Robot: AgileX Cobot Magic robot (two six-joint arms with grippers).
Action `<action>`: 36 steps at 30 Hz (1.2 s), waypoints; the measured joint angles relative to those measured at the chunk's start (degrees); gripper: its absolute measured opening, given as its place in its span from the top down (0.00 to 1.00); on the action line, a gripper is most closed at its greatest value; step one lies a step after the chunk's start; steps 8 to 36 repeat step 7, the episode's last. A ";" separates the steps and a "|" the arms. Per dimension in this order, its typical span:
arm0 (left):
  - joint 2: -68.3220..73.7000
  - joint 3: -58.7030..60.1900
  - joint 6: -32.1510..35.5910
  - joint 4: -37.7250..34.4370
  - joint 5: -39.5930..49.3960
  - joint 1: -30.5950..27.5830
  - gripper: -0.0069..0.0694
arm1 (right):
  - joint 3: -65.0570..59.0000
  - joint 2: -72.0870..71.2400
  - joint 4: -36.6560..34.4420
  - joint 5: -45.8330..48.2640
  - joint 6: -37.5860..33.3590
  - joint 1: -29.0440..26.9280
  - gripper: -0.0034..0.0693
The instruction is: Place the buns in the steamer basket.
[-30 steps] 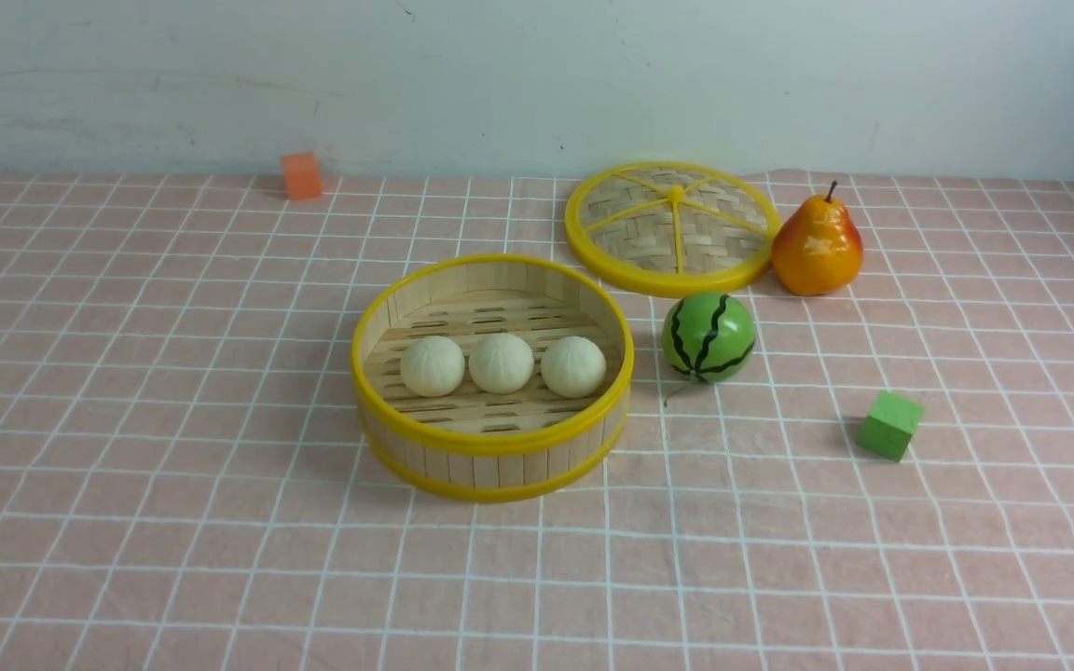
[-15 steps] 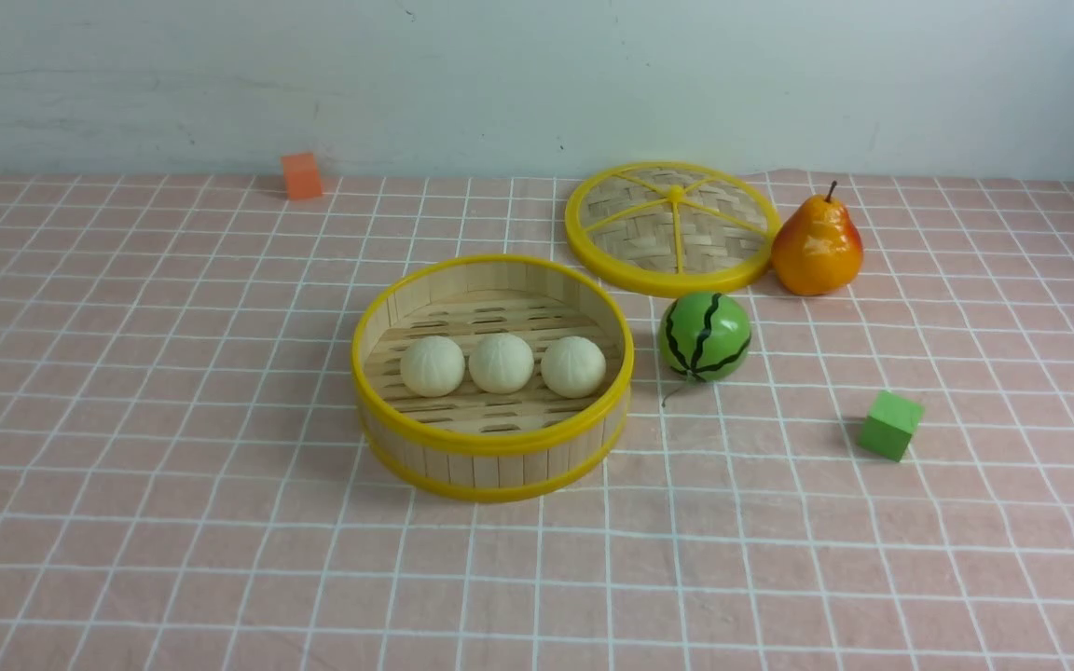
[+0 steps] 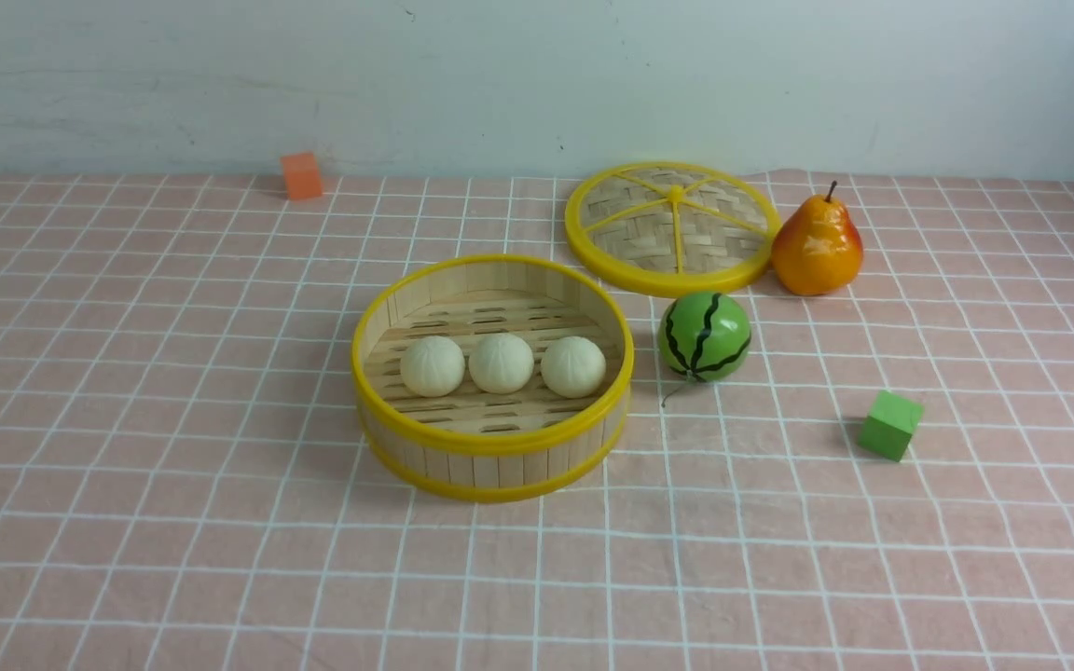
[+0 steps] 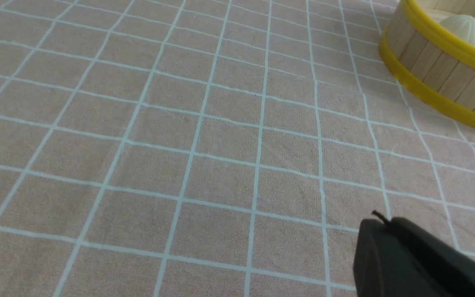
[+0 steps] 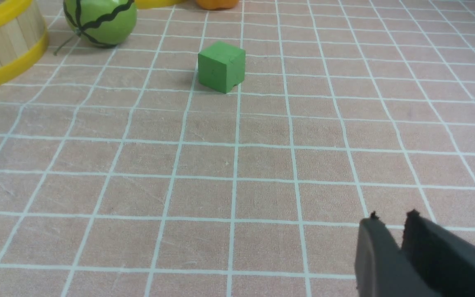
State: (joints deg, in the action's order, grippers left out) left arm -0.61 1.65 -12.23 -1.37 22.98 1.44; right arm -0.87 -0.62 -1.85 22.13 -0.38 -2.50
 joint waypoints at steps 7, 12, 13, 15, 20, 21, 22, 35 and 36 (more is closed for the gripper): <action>0.00 0.00 0.00 0.00 0.00 0.00 0.91 | 0.00 0.00 0.00 0.00 0.00 0.00 0.80; 0.00 0.00 0.00 0.00 0.00 0.00 0.91 | 0.00 0.00 0.00 0.00 0.00 0.00 0.80; 0.00 0.00 0.00 0.00 0.00 0.00 0.91 | 0.00 0.00 0.00 0.00 0.00 0.00 0.80; 0.00 0.00 0.00 0.00 0.00 0.00 0.91 | 0.00 0.00 0.00 0.00 0.00 0.00 0.80; 0.00 0.00 0.00 0.00 0.00 0.00 0.91 | 0.00 0.00 0.00 0.00 0.00 0.00 0.80; 0.00 0.00 0.00 0.00 0.00 0.00 0.91 | 0.00 0.00 0.00 0.00 0.00 0.00 0.80; 0.00 0.00 0.00 0.00 0.00 0.00 0.91 | 0.00 0.00 0.00 0.00 0.00 0.00 0.80; 0.00 0.00 0.00 0.00 0.00 0.00 0.91 | 0.00 0.00 0.00 0.00 0.00 0.00 0.80; 0.00 0.00 0.00 0.00 0.00 0.00 0.91 | 0.00 0.00 0.00 0.00 0.00 0.00 0.80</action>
